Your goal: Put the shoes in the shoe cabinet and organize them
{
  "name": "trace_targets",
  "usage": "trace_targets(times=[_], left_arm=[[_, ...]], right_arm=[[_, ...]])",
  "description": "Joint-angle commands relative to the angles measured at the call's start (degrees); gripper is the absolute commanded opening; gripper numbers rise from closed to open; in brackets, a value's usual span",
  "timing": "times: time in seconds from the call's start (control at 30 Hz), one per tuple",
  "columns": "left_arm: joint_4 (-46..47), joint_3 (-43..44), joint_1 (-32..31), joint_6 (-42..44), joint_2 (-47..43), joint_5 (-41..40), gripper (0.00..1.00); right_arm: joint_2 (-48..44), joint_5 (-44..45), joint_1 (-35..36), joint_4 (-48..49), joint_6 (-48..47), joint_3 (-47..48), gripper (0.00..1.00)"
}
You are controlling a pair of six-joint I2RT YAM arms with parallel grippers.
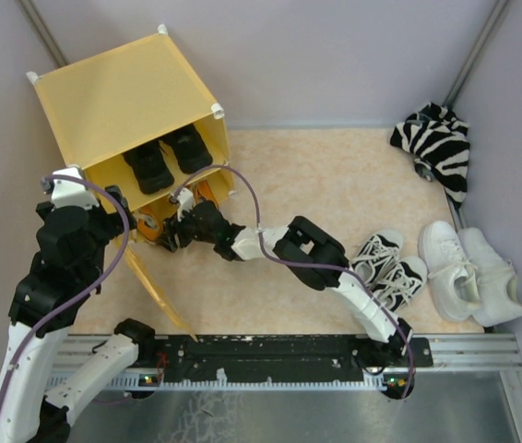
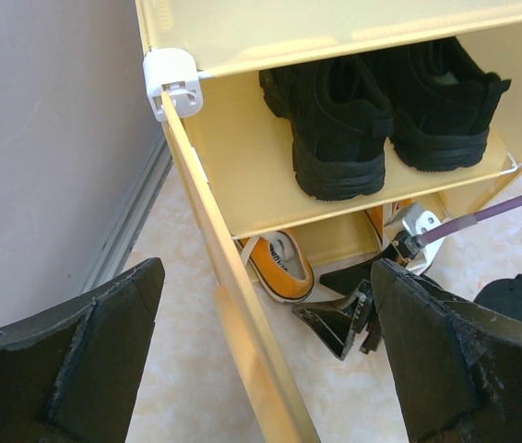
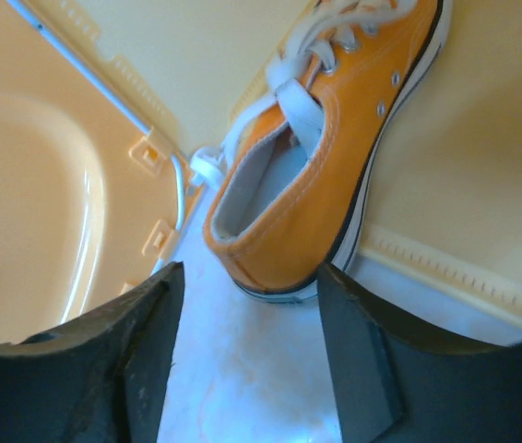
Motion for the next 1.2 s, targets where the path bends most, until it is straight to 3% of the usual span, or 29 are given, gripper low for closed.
trace_targets(times=[0.0, 0.3, 0.67, 0.8, 0.97, 1.17], left_arm=[[-7.9, 2.02, -0.08, -0.82, 0.89, -1.71, 0.99], [-10.89, 2.03, -0.05, -1.97, 0.16, -3.76, 0.99], [-8.76, 0.6, -0.09, -0.54, 0.16, -3.5, 0.99], [-8.59, 0.74, -0.11, -0.23, -0.07, -3.41, 0.99], [-8.0, 0.87, -0.11, 1.14, -1.09, -4.32, 0.99], [-6.98, 0.43, -0.11, 1.46, -1.48, -4.26, 0.99]], right_arm=[[-6.91, 3.21, 1.01, 0.27, -0.65, -5.16, 0.68], [-9.73, 0.24, 1.01, 6.07, 0.9, -12.57, 0.7], [-2.82, -2.12, 0.92, 9.8, 3.01, -5.28, 0.64], [1.02, -0.76, 0.94, 6.85, 3.73, -0.26, 0.57], [4.92, 0.43, 0.92, 4.36, 4.88, 4.65, 0.33], [8.95, -2.78, 0.99, 3.39, 5.08, 12.15, 0.28]])
